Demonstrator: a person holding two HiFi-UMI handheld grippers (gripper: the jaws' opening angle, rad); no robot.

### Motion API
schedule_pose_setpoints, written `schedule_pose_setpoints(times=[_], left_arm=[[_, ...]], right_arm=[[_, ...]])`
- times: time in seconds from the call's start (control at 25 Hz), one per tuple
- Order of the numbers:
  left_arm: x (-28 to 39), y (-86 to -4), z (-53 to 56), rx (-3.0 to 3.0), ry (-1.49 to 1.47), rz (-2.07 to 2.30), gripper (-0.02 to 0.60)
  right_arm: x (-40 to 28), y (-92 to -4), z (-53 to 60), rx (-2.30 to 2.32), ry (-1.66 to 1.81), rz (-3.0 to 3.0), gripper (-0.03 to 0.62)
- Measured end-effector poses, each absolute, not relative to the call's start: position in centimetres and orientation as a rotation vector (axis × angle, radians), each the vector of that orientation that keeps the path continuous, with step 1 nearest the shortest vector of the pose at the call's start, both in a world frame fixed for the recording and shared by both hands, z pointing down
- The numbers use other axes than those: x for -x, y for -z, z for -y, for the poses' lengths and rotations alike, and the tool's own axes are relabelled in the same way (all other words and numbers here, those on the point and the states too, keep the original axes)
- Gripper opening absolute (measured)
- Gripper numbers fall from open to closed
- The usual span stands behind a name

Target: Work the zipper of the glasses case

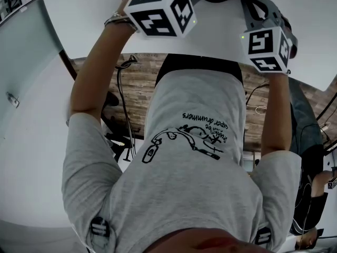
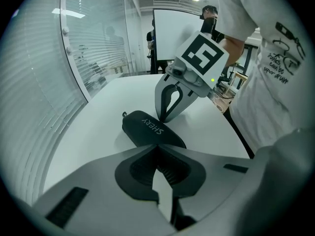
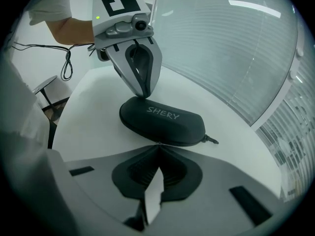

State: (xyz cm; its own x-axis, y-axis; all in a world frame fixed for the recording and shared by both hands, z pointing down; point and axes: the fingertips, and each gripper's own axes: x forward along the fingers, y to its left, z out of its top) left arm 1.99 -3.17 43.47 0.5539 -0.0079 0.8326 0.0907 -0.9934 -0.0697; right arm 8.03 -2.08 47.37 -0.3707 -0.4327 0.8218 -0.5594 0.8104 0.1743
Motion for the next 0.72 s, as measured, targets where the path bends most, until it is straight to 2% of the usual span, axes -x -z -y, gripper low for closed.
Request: schedule_pose_setpoints(times=[0.72], left_arm=[[-2.1,-43.6,2.9,2.727,1.449,0.08,0.021]], right_arm=[[-6.1,-47.2,0.8,-0.717,-0.199,2.044,0.006]])
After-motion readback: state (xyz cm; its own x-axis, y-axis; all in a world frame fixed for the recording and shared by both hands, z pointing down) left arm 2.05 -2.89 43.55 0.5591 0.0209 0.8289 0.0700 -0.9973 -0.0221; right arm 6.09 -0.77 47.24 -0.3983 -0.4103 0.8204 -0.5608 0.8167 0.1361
